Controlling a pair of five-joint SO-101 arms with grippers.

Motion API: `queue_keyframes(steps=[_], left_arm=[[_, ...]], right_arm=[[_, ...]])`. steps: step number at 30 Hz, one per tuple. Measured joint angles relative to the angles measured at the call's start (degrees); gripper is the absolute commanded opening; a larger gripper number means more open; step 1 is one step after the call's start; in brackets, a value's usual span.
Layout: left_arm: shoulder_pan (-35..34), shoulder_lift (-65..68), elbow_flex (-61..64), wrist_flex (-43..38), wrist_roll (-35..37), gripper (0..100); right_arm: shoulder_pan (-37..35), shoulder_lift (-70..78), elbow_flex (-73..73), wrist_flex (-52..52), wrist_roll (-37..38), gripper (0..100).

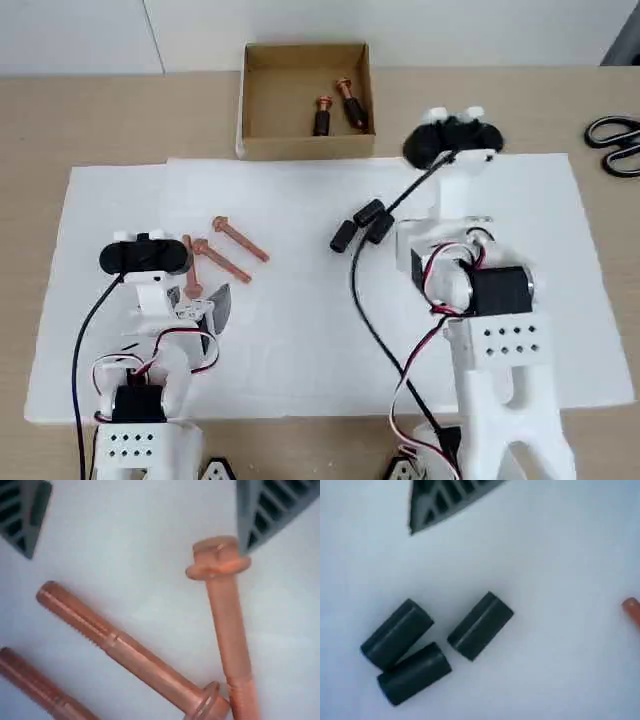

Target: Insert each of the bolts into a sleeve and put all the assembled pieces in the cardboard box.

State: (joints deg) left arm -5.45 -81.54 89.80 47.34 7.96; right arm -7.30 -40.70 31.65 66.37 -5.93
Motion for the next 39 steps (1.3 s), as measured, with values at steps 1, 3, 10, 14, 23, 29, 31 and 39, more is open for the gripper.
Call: queue_keyframes(steps=[1, 3, 10, 14, 23, 29, 31, 39], left_arm=[[0.0, 0.0, 0.0, 0.0, 0.0, 25], [0.0, 0.0, 0.0, 0.0, 0.0, 25], [-0.62, 0.0, -2.73, 2.02, -5.36, 25], [-4.75, 0.0, -10.11, 7.3, -11.34, 25], [-16.97, 0.0, -24.53, 17.58, -12.31, 25], [-17.85, 0.0, -25.32, 23.82, -12.31, 25], [-17.85, 0.0, -25.32, 23.82, -12.31, 25], [-17.85, 0.0, -25.32, 23.82, -12.31, 25]], right_arm=[[1.14, 0.09, 0.0, -0.09, -0.62, 16.9], [3.87, 1.49, 0.09, 0.0, -1.58, 16.9], [8.53, 11.25, -5.89, 9.32, -2.55, 16.9], [8.53, 19.52, -15.74, 20.13, -2.29, 16.9], [8.0, 37.1, -29.89, 26.99, 2.64, 16.9], [2.64, 46.77, -30.77, 19.25, -3.43, 16.9], [0.35, 48.88, -31.56, 17.23, -6.24, 16.9], [-4.66, 55.56, -42.37, 16.0, -14.15, 13.9]])
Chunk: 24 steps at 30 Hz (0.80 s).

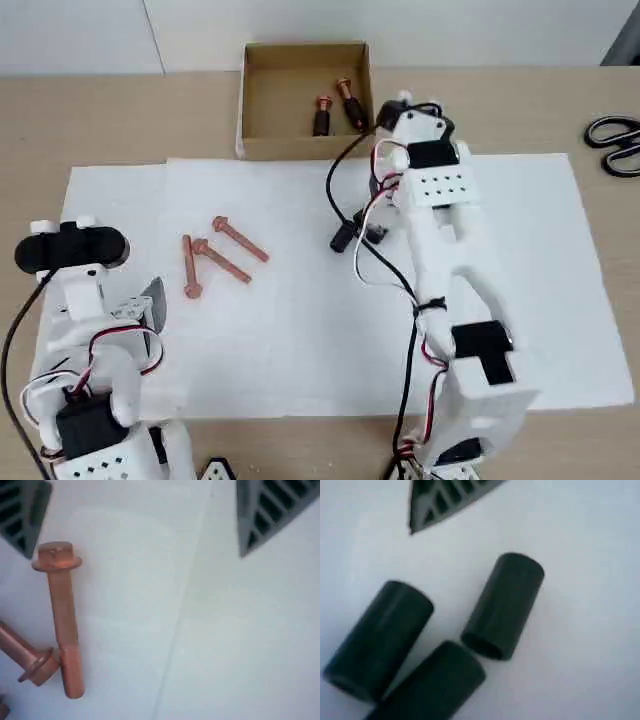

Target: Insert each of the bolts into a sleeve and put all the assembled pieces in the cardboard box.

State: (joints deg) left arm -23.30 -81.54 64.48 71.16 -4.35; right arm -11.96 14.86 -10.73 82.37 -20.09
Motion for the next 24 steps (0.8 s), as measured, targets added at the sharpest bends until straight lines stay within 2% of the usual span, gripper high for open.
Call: queue_keyframes(steps=[4, 9, 15, 20, 24], left_arm=[[0.0, 0.0, 0.0, 0.0, 0.0, 25], [0.0, 0.0, 0.0, 0.0, 0.0, 25], [0.0, 0.0, 0.0, 0.0, 0.0, 25], [0.0, 0.0, 0.0, 0.0, 0.0, 25], [0.0, 0.0, 0.0, 0.0, 0.0, 25]], right_arm=[[0.09, 5.89, -6.24, -0.53, -3.6, 9.0], [0.0, 13.36, -11.6, -1.05, -6.51, 9.0], [0.0, 14.77, -12.92, -1.05, -7.03, 9.1], [0.0, 15.12, -12.92, -1.05, -7.03, 15.2], [0.0, 15.74, -13.01, -1.05, -7.03, 15.4]])
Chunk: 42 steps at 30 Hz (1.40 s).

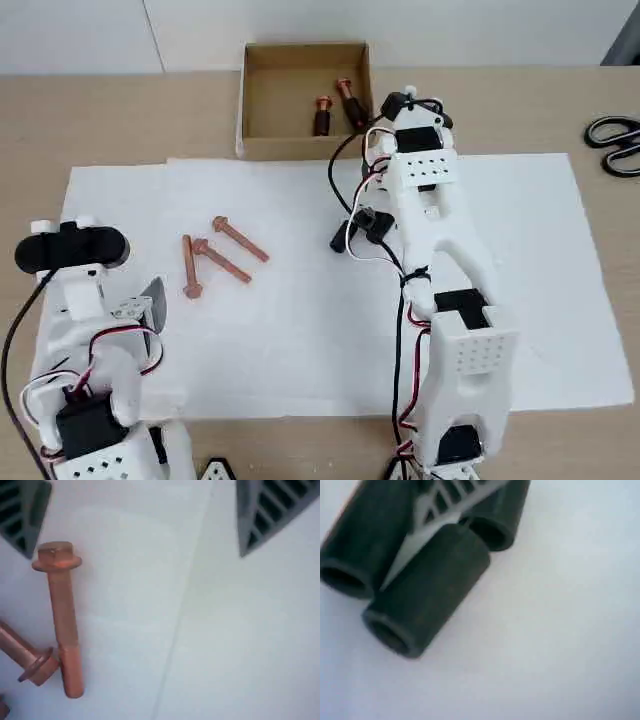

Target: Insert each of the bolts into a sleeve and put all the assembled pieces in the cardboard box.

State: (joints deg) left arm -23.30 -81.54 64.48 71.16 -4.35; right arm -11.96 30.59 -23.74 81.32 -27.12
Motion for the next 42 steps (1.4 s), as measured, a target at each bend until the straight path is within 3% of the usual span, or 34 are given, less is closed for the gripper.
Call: queue_keyframes(steps=[11, 21, 30, 35, 42], left_arm=[[0.0, 0.0, 0.0, 0.0, 0.0, 25], [0.0, 0.0, 0.44, 0.0, 0.0, 25], [0.0, 0.0, 0.44, 0.0, 0.0, 25], [0.0, 0.0, -1.58, 0.0, 0.0, 25], [2.81, 6.86, -10.46, 2.29, 0.0, 25]], right_arm=[[-0.09, 5.89, -0.7, -2.99, -0.09, 13.9], [0.53, 7.12, -0.97, -3.08, -0.09, 0.4], [2.64, 3.16, -0.88, -0.26, 3.08, 0.4], [4.31, -6.51, -0.88, 4.4, 10.37, 0.4], [3.96, -17.23, -0.88, 14.24, 31.91, 0.3]])
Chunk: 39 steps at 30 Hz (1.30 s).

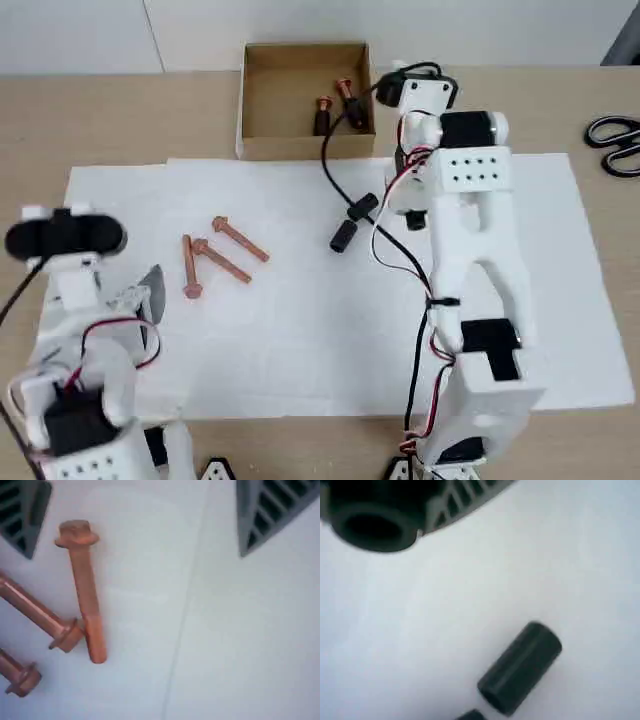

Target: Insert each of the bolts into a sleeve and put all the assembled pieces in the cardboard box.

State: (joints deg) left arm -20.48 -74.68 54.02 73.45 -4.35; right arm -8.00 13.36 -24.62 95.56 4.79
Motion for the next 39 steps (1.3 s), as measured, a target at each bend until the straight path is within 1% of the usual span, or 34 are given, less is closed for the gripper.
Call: queue_keyframes(steps=[3, 6, 8, 11, 14, 16, 19, 21, 23, 26, 30, 32, 35, 39], left_arm=[[3.25, 10.02, -6.68, 0.79, 0.0, 25], [6.07, 21.27, -15.03, 1.14, 0.88, 25], [7.56, 28.92, -20.48, 1.41, 3.52, 25], [10.2, 38.68, -27.69, 1.67, 9.93, 25], [12.57, 43.52, -33.23, 1.67, 16.79, 25], [13.54, 44.22, -34.11, 1.67, 19.52, 25], [17.14, 44.75, -33.32, 1.32, 19.34, 25], [18.99, 44.75, -31.3, -1.41, 19.52, 25], [21.45, 44.84, -28.31, -5.89, 20.48, 25], [24.09, 45.36, -23.82, -12.66, 26.9, 25], [24.97, 50.37, -21.8, -17.14, 37.63, 25], [25.14, 54.68, -21.98, -17.85, 41.41, 25], [25.14, 62.24, -24.79, -17.76, 44.04, 25], [25.14, 70.86, -32.26, -13.45, 47.21, 25]], right_arm=[[1.14, -1.93, 0.0, 1.32, 6.07, 0.3], [3.16, -2.11, 0.0, 1.67, 7.21, 0.3], [4.75, -2.11, 0.0, 1.67, 7.21, 0.3], [6.33, -2.11, 0.0, 2.11, 7.21, 0.3], [6.24, -2.11, 0.0, 2.2, 7.21, 0.3], [6.15, -2.2, 0.44, 2.2, 7.21, 0.3], [6.42, -2.29, 2.02, 2.2, 7.21, 0.3], [6.33, -2.29, 2.81, 2.2, 7.21, 0.3], [6.15, -2.29, 3.08, 2.2, 7.21, 0.3], [6.15, -2.29, 3.08, 2.2, 7.3, 0.3], [6.15, -2.29, 3.08, 2.2, 7.3, 0.3], [6.15, -2.29, 3.08, 2.2, 7.3, 0.3], [6.15, -2.29, 3.16, 2.2, 7.3, 0.3], [6.24, -2.29, 3.25, 2.2, 6.42, 0.3]])
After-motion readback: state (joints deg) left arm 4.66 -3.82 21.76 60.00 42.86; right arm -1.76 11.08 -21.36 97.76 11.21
